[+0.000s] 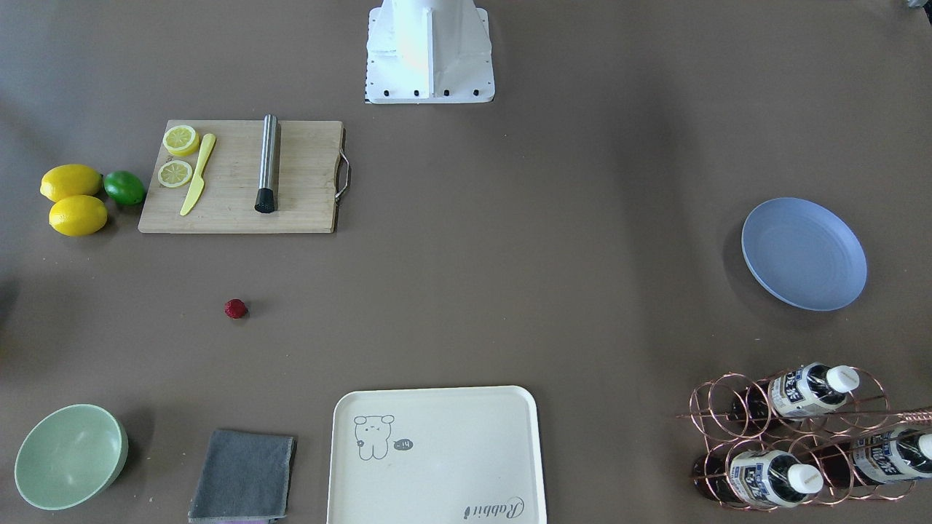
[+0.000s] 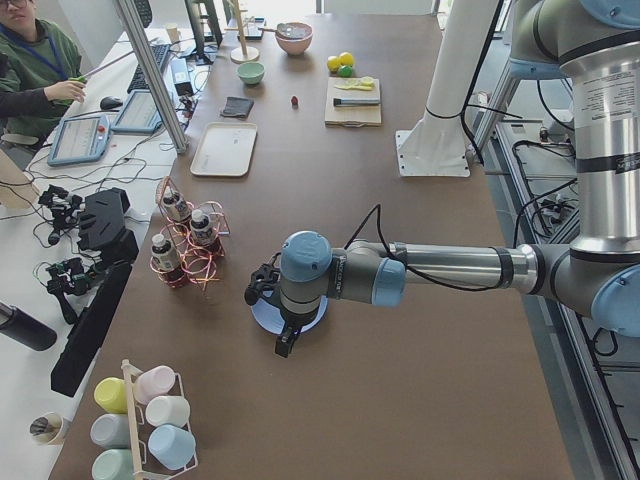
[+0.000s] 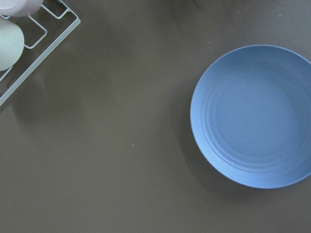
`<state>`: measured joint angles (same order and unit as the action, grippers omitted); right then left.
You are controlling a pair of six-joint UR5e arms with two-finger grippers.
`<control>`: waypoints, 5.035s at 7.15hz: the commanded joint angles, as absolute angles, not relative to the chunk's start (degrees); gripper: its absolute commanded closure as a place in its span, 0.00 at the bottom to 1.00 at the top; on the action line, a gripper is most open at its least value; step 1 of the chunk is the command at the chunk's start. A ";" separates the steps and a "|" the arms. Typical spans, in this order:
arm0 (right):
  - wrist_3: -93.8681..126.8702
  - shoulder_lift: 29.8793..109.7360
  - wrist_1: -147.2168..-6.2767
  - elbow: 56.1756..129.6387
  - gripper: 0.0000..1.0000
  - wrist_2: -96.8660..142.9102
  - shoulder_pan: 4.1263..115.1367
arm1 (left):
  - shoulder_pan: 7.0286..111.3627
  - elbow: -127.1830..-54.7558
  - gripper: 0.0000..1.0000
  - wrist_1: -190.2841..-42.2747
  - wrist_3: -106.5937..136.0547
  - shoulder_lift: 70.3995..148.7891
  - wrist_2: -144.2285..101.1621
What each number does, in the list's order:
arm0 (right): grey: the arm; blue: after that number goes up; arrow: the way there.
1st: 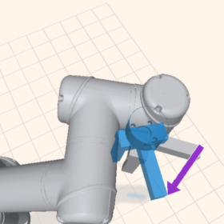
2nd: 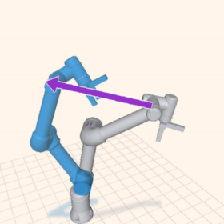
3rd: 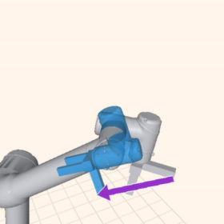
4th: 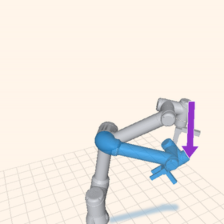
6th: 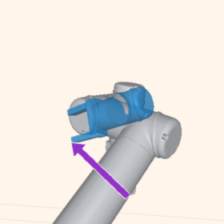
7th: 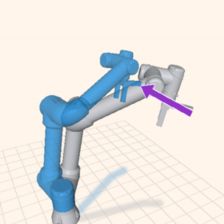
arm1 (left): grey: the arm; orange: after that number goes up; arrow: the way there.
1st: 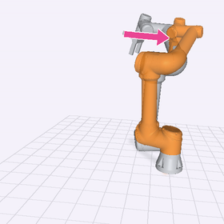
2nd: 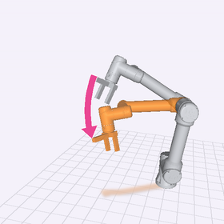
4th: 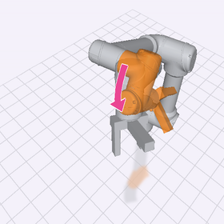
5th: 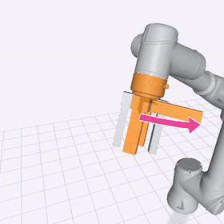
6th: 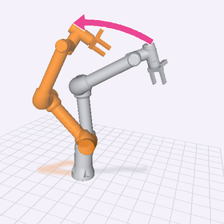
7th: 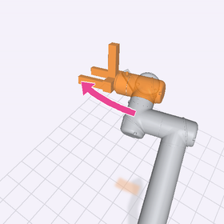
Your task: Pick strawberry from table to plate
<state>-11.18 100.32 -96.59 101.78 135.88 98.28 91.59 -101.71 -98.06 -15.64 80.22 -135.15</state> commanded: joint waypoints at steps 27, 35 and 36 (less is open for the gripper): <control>-10.81 100.20 -91.95 103.89 0.00 138.95 95.82 | 70.76 -68.91 0.03 -148.62 22.68 88.42 -135.26; -4.83 93.87 -91.76 104.15 0.00 140.27 86.22 | 68.82 -67.76 1.00 -148.62 22.76 88.51 -137.18; -4.83 93.69 -91.76 104.24 0.00 140.27 86.22 | 68.82 -68.29 1.00 -148.36 22.94 88.77 -139.63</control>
<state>-5.01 94.01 -91.78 104.17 140.25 86.34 68.88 -67.90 -148.57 22.77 88.57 -137.32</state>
